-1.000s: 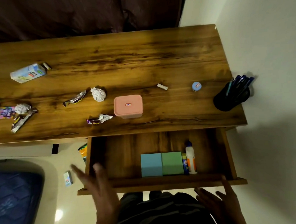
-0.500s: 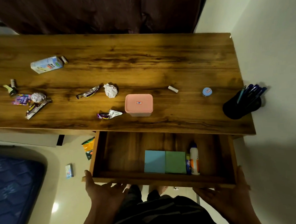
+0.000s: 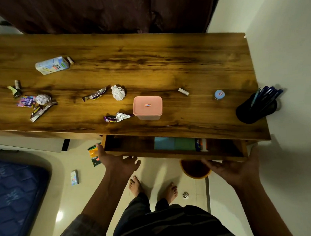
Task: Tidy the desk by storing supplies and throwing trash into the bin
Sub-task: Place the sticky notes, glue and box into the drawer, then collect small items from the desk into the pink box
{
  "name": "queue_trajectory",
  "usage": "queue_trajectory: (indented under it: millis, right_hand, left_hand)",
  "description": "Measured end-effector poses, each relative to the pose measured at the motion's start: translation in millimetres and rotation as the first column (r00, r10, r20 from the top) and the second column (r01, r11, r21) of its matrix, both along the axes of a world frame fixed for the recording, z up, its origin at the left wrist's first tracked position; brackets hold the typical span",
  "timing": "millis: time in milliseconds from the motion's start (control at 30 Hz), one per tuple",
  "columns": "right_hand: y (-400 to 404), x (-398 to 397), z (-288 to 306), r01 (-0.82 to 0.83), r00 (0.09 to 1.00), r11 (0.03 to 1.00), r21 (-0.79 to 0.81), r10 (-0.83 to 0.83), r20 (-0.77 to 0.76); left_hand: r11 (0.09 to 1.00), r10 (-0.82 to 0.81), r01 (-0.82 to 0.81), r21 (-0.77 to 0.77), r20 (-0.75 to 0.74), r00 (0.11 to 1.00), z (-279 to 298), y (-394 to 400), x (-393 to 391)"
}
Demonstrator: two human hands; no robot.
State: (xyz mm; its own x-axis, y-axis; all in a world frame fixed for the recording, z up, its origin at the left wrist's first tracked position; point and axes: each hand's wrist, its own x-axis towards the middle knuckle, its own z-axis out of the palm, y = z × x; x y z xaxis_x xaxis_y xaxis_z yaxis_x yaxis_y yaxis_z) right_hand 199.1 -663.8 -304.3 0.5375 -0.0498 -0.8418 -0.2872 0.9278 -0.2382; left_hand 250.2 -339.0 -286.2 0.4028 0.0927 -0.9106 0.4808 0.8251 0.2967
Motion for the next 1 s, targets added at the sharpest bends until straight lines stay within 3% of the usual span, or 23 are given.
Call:
queue_trajectory:
  millis: [233,567,833,933,1000]
  right_hand:
    - [3,32,3,0.105,0.994,0.993,0.045,-0.105,-0.009]
    - [-7,48,-19,0.090,0.989,0.992,0.091,-0.099,0.108]
    - [5,49,-12,0.095,0.991,0.995,0.008,-0.096,0.089]
    - [11,42,-2,-0.020,0.999,0.995,-0.096,0.025,0.045]
    - [21,38,9,-0.200,0.980,0.930,-0.308,0.196,-0.045]
  left_hand:
    - [1.000,-0.009,0.011,-0.021,0.089,0.996,-1,3,27]
    - [0.993,0.014,0.002,-0.122,0.133,0.991,-12,15,52]
    - [0.982,-0.024,0.061,-0.180,0.199,0.980,-21,26,48]
    - [0.984,-0.156,0.167,-0.068,0.148,0.977,-21,33,37]
    - [0.955,-0.286,0.277,0.108,0.077,0.955,-20,40,27]
